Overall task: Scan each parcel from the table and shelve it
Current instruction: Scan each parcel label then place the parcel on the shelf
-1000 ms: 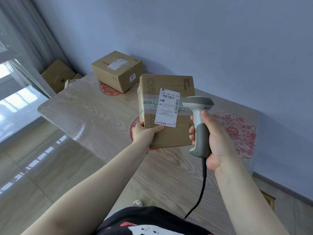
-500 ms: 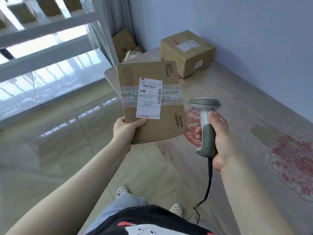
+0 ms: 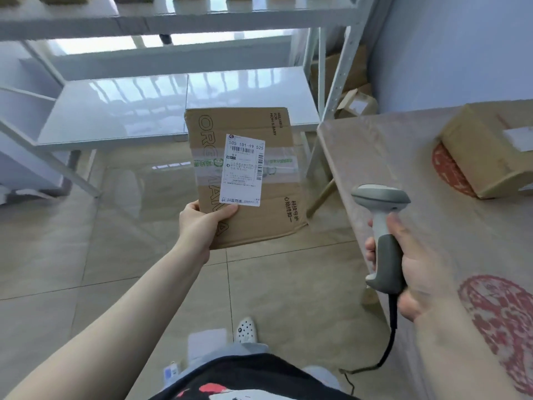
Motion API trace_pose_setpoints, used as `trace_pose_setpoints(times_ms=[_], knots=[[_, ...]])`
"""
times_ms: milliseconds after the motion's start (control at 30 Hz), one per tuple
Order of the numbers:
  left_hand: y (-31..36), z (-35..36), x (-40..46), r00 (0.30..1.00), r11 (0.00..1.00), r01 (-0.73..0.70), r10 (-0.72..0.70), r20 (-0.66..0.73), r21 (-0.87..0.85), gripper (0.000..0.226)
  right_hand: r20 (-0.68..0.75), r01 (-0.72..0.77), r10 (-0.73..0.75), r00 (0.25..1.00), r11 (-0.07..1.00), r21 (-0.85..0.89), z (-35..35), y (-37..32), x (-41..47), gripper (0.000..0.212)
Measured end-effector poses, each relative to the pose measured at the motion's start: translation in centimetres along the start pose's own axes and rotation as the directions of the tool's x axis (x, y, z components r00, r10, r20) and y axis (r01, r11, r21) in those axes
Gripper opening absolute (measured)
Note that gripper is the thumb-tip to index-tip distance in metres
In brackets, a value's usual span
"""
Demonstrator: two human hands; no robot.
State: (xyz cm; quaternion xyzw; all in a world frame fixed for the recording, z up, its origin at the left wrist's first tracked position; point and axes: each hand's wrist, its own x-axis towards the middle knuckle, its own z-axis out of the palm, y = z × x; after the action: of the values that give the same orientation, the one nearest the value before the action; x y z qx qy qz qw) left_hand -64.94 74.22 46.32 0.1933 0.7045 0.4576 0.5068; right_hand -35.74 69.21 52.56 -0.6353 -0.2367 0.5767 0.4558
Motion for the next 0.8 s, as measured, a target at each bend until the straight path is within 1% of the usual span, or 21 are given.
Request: trace_pose_setpoints(times_ms=[67, 133, 200, 367, 467, 567, 667, 800], knots=[[1.2, -2.0, 2.3, 0.999, 0.999, 0.002, -0.003, -0.042, -0.033, 0.055, 0.046, -0.007, 0.009, 0.999, 0.999, -0.051, 3.4, -0.9, 1.4, 0.048], [2.2, -3.6, 4.3, 0.996, 0.997, 0.011, -0.017, -0.082, -0.076, 0.052, 0.094, 0.008, 0.002, 0.996, 0.994, -0.111, 6.5, -2.0, 2.8, 0.054], [3.0, -5.0, 6.2, 0.993, 0.992, 0.025, -0.040, -0.114, -0.122, 0.050, 0.134, 0.032, -0.011, 0.991, 0.988, -0.150, 9.5, -3.1, 4.2, 0.055], [4.9, -7.3, 11.0, 0.975, 0.976, 0.030, -0.076, -0.209, -0.216, 0.066, 0.247, 0.057, -0.004, 0.969, 0.977, -0.206, 17.6, -5.7, 8.9, 0.052], [6.9, -8.6, 13.7, 0.959, 0.970, -0.008, -0.062, -0.276, -0.245, 0.069, 0.343, 0.067, 0.012, 0.939, 0.974, -0.216, 22.6, -6.9, 12.1, 0.049], [9.4, -10.6, 16.3, 0.931, 0.963, -0.067, -0.034, -0.364, -0.262, 0.063, 0.432, 0.090, 0.026, 0.901, 0.965, -0.246, 27.6, -8.5, 14.9, 0.050], [11.8, -12.7, 18.0, 0.898, 0.953, -0.125, -0.010, -0.440, -0.276, 0.048, 0.513, 0.130, 0.030, 0.858, 0.953, -0.273, 32.5, -9.9, 17.1, 0.052], [13.5, -16.2, 19.9, 0.854, 0.935, -0.147, -0.045, -0.518, -0.323, 0.034, 0.579, 0.168, 0.041, 0.814, 0.938, -0.304, 38.6, -11.1, 18.4, 0.055]])
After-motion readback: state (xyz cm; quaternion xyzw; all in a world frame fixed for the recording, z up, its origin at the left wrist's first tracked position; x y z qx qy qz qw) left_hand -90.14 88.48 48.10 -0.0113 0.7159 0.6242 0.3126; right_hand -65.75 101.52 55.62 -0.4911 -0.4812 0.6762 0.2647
